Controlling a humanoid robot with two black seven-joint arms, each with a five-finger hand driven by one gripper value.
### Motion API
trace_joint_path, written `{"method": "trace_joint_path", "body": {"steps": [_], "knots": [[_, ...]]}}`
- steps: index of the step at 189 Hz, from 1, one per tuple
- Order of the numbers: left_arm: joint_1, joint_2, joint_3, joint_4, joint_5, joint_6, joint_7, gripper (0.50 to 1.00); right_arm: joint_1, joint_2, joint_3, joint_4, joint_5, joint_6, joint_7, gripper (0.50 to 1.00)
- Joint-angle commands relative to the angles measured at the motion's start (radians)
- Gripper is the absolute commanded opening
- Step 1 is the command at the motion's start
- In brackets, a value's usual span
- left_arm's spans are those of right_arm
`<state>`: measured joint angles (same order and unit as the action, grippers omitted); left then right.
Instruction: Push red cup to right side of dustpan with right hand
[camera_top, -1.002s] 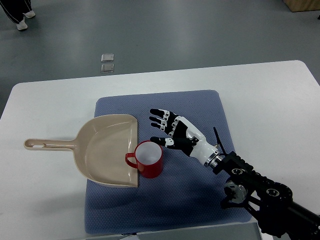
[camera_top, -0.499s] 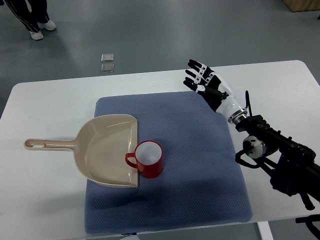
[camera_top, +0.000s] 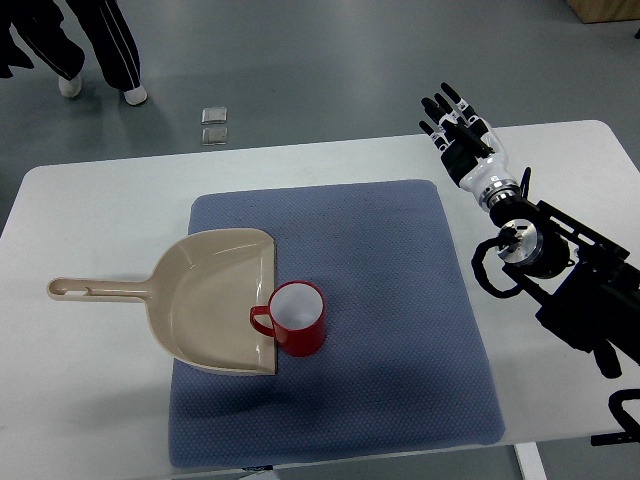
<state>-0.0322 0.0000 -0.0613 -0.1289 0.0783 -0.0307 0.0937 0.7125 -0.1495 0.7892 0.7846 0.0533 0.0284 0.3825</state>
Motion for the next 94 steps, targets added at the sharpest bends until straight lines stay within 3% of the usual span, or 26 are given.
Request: {"method": "trace_joint_path", "body": {"steps": [1, 60, 94], "knots": [[0.000, 0.000, 0.000, 0.000, 0.000, 0.000, 0.000, 1.000, 0.001, 0.005, 0.010, -0.001, 0.008, -0.015, 0.012, 0.928], [0.000, 0.000, 0.000, 0.000, 0.000, 0.000, 0.000, 1.000, -0.007, 0.013, 0.021, -0.024, 0.005, -0.008, 0.068, 0.928], [0.000, 0.000, 0.000, 0.000, 0.000, 0.000, 0.000, 1.000, -0.010, 0.033, 0.021, -0.022, 0.000, -0.010, 0.070, 0.928]]}}
